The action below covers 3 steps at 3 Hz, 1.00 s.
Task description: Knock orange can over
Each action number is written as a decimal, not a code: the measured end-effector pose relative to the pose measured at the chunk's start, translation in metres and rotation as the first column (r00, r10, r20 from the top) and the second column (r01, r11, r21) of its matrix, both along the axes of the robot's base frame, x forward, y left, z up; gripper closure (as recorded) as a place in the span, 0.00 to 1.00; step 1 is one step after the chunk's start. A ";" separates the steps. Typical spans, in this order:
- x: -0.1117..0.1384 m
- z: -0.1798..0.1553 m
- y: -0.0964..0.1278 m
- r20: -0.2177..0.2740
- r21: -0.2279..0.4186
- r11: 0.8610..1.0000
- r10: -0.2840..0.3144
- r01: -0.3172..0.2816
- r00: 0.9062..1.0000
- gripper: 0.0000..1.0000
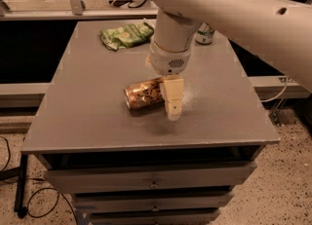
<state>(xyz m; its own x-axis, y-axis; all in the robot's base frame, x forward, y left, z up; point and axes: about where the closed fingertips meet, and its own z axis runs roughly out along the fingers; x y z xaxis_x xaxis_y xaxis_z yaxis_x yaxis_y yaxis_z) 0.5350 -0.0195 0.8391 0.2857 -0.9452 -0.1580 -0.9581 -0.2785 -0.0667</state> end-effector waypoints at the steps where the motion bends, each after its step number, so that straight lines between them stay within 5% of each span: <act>1: -0.001 0.002 -0.011 -0.023 0.103 0.993 -0.059 0.061 0.998 0.00; 2: 0.000 -0.007 -0.037 -0.055 0.291 0.941 -0.165 0.174 0.985 0.00; 3: 0.004 -0.017 -0.057 -0.052 0.488 0.838 -0.254 0.246 0.966 0.00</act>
Offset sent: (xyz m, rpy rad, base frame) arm 0.0067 -0.1124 0.0183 0.7821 0.0608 -0.4896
